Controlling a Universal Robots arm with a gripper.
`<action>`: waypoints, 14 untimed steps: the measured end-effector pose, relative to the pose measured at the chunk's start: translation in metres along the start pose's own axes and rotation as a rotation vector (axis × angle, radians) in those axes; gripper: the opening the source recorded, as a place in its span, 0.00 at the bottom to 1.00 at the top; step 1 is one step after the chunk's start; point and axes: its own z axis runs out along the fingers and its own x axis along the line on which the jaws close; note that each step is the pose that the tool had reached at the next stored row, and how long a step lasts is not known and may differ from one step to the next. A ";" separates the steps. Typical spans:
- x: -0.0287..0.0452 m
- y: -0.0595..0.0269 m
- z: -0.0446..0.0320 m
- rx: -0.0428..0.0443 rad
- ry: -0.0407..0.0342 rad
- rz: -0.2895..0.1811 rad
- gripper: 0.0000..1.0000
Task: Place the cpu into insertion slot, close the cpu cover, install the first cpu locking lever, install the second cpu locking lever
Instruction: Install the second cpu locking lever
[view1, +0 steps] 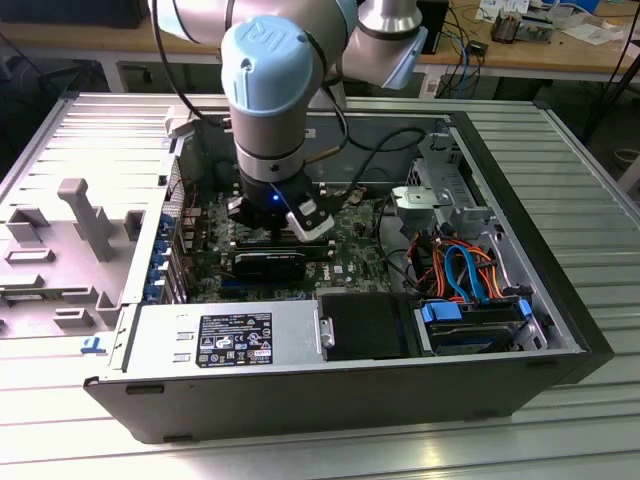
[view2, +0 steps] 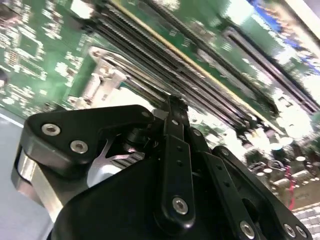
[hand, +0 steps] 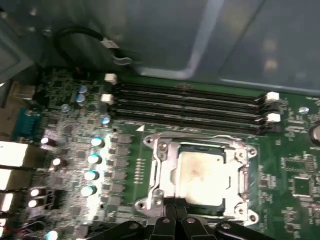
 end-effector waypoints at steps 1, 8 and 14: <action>-0.0068 0.0038 0.0012 -0.0002 0.0014 0.000 0.11; -0.0179 0.0187 0.0021 0.0028 0.0025 0.000 0.11; -0.0203 0.0260 -0.0092 0.0401 0.0069 0.000 0.11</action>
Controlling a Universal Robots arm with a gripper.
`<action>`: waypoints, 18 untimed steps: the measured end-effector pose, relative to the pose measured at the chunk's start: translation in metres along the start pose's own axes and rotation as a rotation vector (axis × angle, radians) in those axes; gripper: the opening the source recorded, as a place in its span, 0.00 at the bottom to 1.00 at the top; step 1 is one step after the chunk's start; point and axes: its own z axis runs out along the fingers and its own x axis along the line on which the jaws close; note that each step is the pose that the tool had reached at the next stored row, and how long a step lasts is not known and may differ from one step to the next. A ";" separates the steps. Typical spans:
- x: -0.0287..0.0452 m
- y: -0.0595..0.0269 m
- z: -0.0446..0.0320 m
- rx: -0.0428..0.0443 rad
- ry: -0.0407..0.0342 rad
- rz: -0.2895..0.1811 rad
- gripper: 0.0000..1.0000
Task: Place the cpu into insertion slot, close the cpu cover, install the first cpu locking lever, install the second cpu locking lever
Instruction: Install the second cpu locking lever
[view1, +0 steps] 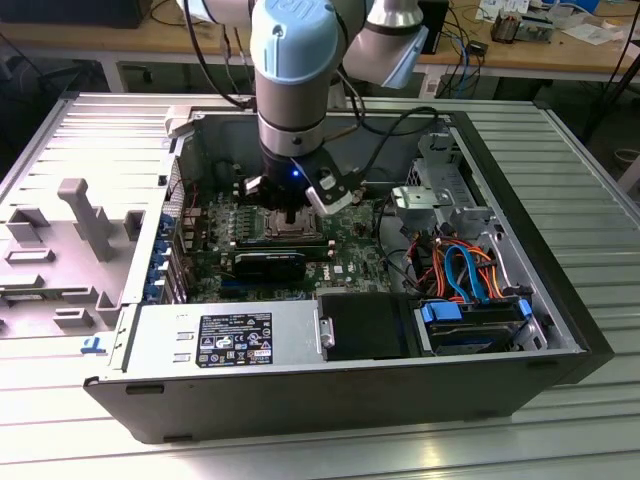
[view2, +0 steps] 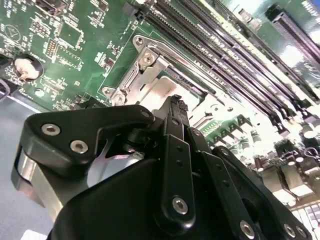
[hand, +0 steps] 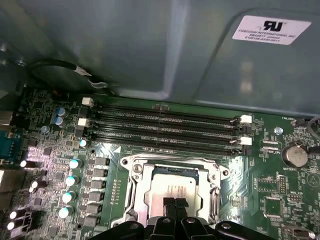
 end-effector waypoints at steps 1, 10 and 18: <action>-0.0004 0.0011 -0.0013 0.0133 0.0016 0.000 0.11; -0.0050 0.0225 -0.0026 0.1816 0.0225 -0.001 0.11; -0.0063 0.0318 -0.0146 0.2066 0.0254 -0.001 0.11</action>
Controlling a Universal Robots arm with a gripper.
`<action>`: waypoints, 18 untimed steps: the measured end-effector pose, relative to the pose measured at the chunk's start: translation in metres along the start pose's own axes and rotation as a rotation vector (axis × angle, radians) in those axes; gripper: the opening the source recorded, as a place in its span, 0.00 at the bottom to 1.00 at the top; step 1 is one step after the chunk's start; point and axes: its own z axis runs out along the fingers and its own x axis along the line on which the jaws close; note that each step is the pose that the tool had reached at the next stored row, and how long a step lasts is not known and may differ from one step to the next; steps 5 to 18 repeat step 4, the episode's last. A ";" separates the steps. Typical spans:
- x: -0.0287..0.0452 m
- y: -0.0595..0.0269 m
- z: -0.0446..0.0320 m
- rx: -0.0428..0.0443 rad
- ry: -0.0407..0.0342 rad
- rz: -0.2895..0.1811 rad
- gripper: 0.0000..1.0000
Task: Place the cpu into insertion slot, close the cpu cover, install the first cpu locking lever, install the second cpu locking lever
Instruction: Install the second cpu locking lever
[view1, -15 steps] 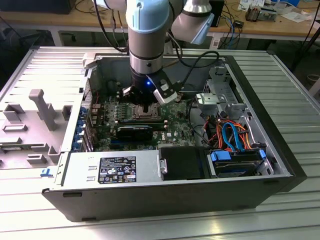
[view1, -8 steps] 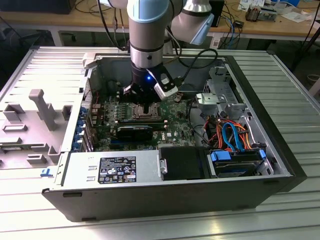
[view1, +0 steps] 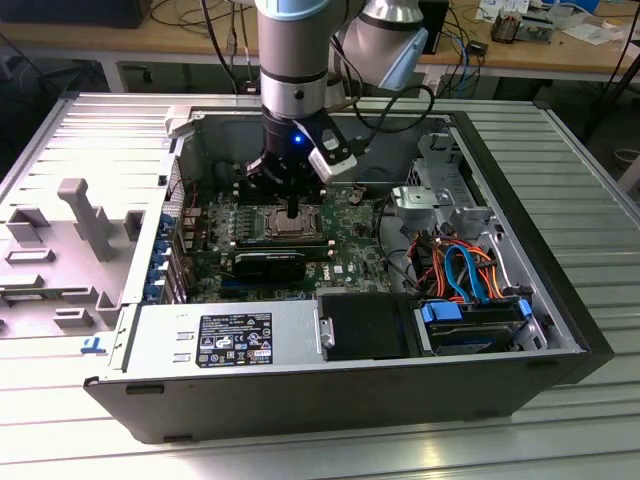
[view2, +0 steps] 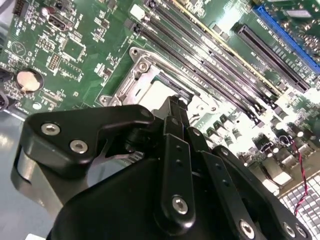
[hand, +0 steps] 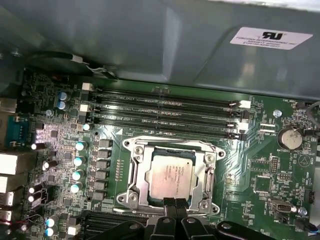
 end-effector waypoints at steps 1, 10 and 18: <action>0.0000 0.0000 -0.0002 0.0003 0.0002 0.000 0.11; 0.0000 0.0000 -0.0004 0.0002 0.0002 0.000 0.11; 0.0000 0.0000 -0.0004 0.0002 0.0002 0.000 0.11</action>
